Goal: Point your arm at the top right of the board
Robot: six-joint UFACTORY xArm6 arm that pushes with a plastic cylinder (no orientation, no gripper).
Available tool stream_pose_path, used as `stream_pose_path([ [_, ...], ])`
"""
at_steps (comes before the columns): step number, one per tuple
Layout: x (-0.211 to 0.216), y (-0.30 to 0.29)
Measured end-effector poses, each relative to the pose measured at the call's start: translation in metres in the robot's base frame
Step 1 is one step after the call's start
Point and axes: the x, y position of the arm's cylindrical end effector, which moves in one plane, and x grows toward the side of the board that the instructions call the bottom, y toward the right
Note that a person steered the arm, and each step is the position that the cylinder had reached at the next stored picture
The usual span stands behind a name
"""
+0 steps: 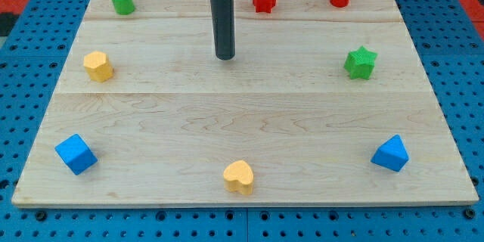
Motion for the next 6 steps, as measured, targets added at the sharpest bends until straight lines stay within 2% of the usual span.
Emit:
stream_pose_path([
  [1, -0.011, 0.055],
  [3, -0.038, 0.225],
  [4, -0.056, 0.281],
  [5, -0.074, 0.301],
  [6, -0.075, 0.310],
])
